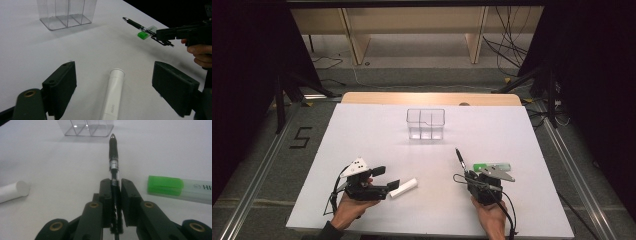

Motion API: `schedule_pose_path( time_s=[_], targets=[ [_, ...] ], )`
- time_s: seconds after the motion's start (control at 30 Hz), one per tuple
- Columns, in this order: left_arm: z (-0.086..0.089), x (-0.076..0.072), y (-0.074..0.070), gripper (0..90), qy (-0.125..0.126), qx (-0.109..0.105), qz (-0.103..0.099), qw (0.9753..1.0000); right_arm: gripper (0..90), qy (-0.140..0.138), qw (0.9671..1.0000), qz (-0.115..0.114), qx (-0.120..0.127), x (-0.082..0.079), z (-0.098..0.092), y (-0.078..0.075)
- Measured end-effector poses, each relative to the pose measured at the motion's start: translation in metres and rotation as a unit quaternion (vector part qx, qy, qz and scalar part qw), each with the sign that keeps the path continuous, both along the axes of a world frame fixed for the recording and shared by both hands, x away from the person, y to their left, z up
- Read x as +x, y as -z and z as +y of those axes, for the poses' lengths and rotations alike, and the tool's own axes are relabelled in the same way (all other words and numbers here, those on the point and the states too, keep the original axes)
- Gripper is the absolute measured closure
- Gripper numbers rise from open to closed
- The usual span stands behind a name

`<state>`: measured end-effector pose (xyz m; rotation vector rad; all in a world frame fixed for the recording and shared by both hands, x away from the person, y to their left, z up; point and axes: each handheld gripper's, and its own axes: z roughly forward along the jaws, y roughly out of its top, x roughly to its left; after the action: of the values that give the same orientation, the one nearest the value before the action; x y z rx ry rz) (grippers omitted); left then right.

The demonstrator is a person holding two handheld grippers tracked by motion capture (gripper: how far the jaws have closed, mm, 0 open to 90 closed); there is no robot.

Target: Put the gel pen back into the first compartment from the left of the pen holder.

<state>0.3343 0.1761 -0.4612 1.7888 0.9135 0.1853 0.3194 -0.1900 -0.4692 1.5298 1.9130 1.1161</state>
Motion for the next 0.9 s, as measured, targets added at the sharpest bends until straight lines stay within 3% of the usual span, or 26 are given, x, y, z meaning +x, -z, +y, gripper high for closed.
schedule_pose_path(
  time_s=[0.13,0.27,0.43,0.9],
  targets=[
    [-0.004,0.000,-0.001,19.3,0.003,-0.008,0.010,0.9999,80.4,-0.013,0.9999,-0.007,0.008,-0.004,0.003,-0.004],
    [-0.011,-0.001,-0.001,19.6,0.011,-0.001,0.018,0.9998,80.4,-0.032,0.9993,-0.017,0.009,-0.008,0.009,-0.006],
    [-0.024,-0.002,-0.005,19.6,0.024,-0.015,0.031,0.9991,80.4,-0.047,0.9983,-0.032,0.009,-0.012,0.014,-0.009],
    [-0.059,0.010,-0.027,19.6,0.048,-0.012,0.039,0.9980,80.3,-0.071,0.9944,-0.074,0.024,-0.022,0.021,-0.017]
  ],
)
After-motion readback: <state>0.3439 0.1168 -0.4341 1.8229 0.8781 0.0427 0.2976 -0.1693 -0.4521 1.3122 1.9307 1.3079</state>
